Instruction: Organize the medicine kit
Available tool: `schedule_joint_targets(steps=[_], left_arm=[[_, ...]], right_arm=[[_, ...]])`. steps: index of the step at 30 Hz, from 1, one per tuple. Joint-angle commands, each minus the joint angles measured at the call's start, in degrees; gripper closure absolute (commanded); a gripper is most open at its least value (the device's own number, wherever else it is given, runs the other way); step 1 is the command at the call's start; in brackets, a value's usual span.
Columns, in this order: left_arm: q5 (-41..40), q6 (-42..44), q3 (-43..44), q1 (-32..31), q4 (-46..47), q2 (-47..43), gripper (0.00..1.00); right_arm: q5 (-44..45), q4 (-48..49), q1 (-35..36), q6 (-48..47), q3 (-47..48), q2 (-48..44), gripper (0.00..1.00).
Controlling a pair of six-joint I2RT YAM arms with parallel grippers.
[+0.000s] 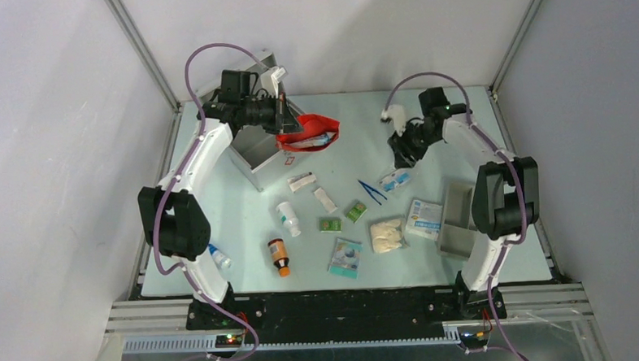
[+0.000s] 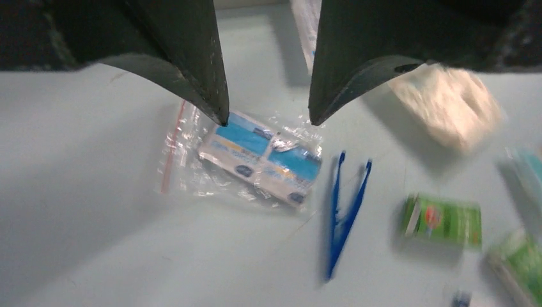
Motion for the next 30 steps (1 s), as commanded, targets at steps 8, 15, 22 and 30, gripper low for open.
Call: schedule_joint_targets(steps=[8, 15, 22, 30], left_arm=[[0.4, 1.2, 2.6, 0.4, 1.1, -1.0, 1.00], [-0.3, 1.3, 2.3, 0.4, 1.2, -1.2, 1.00], [-0.8, 1.6, 2.7, 0.6, 1.2, -0.9, 1.00], [-0.8, 1.2, 4.0, 0.7, 1.2, 1.3, 1.00]], right_arm=[[6.1, -4.4, 4.0, -72.0, -7.4, 0.9, 0.45], [8.6, -5.3, 4.1, -79.2, -6.3, 5.6, 0.43], [11.4, -5.0, 5.0, -78.4, -6.0, 9.0, 0.46], [9.1, -4.6, 4.8, -69.9, -4.8, 8.0, 0.88]])
